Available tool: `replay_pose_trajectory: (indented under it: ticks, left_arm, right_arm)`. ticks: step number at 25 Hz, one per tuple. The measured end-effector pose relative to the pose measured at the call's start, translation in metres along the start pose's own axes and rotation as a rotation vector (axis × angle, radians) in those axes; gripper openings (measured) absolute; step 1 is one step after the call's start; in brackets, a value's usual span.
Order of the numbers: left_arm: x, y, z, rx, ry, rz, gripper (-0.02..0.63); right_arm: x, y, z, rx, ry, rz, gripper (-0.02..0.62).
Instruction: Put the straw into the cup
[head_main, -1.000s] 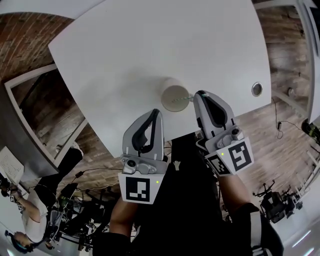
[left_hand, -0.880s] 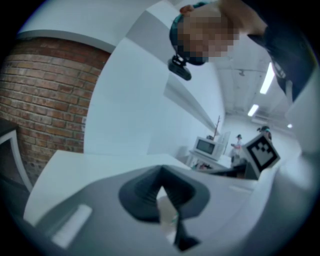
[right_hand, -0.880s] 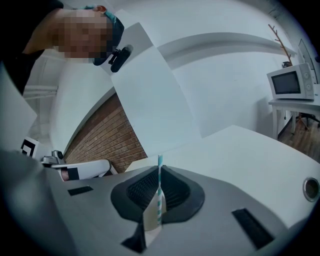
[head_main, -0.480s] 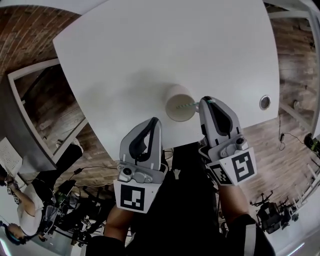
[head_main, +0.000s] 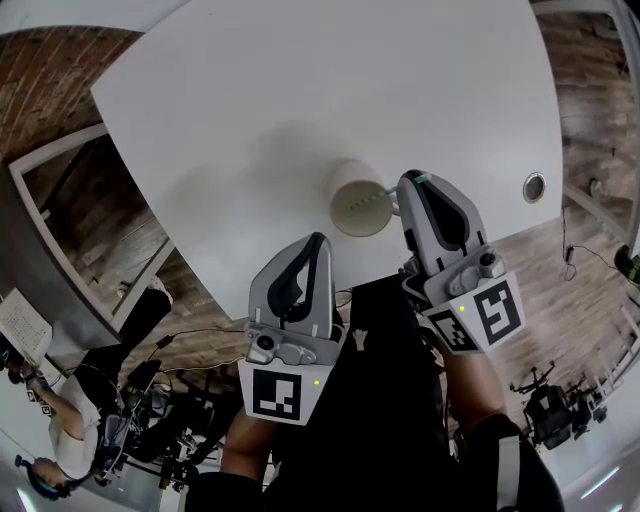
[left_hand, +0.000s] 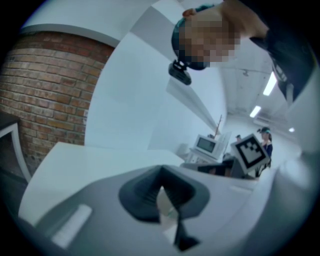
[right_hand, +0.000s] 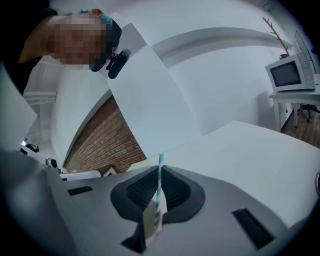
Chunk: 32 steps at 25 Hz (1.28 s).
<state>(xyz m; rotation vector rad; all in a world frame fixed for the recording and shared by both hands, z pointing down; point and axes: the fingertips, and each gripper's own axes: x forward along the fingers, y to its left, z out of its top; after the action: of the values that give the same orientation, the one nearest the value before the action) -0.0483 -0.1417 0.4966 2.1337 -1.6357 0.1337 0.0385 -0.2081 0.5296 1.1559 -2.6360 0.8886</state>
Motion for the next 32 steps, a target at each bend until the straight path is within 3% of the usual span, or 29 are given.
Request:
replay_pose_trajectory:
  ticks: [11,22,32]
  left_arm:
    - [0.0,-0.007,0.001,0.001,-0.005,-0.011,0.003]
    - [-0.017,-0.006,0.022,0.013,-0.052,-0.016,0.003]
    - [-0.062,-0.024,0.06,0.033,-0.134,-0.067,0.003]
  right_arm:
    - [-0.002,-0.001,-0.006,-0.003,0.027,0.02,0.028]
    - [-0.021,0.002,0.009,-0.02,-0.004,-0.042,0.051]
    - [-0.068,0.056,0.047,-0.075,-0.093,-0.058,0.017]
